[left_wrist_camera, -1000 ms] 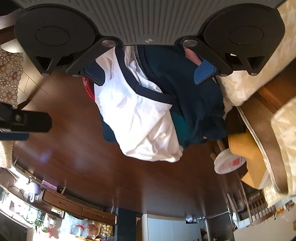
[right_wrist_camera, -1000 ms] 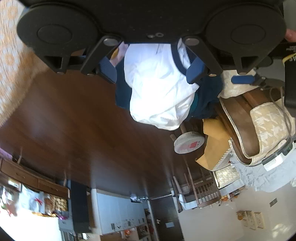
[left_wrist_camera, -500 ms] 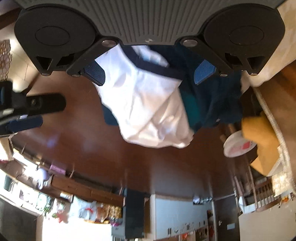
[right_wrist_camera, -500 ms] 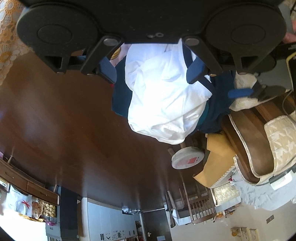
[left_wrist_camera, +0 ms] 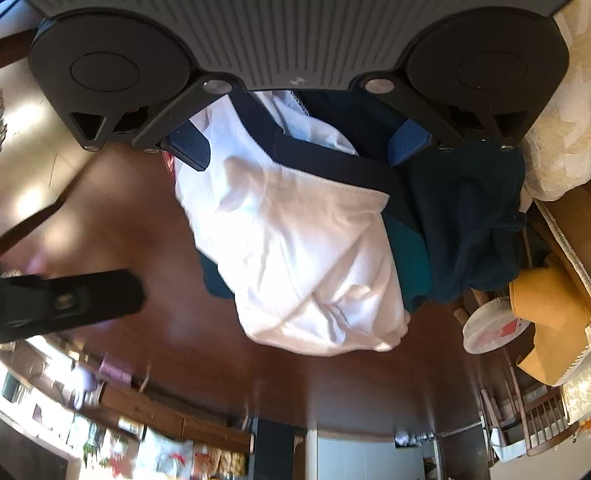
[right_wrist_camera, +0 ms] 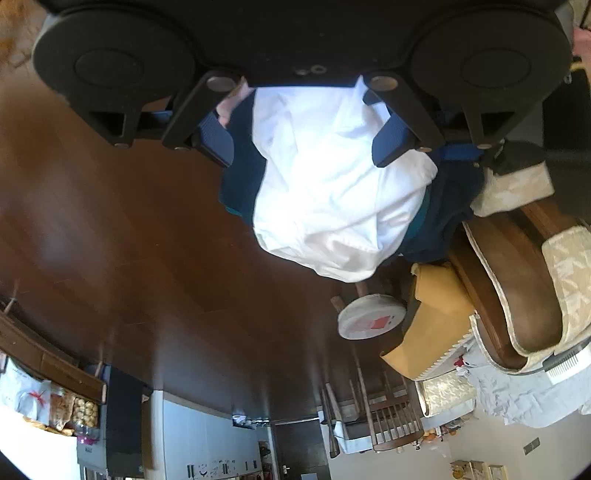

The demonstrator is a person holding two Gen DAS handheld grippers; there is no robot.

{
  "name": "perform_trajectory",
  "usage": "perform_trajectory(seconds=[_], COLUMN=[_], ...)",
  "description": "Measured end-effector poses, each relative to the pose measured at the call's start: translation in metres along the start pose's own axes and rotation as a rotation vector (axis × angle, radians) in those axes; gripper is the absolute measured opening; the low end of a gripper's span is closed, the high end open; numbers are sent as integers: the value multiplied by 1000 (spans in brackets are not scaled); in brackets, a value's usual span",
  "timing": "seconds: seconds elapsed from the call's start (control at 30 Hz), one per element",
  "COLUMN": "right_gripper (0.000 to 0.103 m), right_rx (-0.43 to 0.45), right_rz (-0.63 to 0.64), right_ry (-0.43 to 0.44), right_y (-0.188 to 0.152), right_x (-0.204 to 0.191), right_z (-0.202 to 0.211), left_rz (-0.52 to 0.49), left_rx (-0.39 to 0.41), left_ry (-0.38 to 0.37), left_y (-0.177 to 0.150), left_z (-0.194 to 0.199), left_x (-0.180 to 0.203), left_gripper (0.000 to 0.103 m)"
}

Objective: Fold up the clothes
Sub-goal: 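Lower the right gripper onto the white T-shirt and close on its fabric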

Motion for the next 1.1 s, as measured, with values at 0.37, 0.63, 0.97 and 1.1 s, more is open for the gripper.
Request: perform_trajectory(seconds=[0.37, 0.63, 0.97, 1.1], right_gripper=[103, 103, 103, 103], right_rx=[-68, -155, -45, 33], right_rz=[-31, -85, -65, -60], right_ry=[91, 88, 68, 96], right_y=[26, 20, 34, 47], right_x=[1, -5, -19, -23], right_z=[-61, -104, -63, -33], left_rz=[93, 54, 71, 45], left_rx=[70, 90, 185, 238], left_ry=[-58, -25, -97, -83], left_y=[4, 3, 2, 9], left_z=[2, 2, 29, 31], left_x=[-16, -10, -11, -5], left_gripper=[32, 32, 74, 78])
Point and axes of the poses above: each gripper's, at about its wrist camera, not at the fingertips, and z roughly against the way its jaws point, x to its right, y to its top, the point moved 5 cm from there along -z, roughly the way its jaws point, and after that the axes turned 11 degrees about y, right-handed, at the moved point
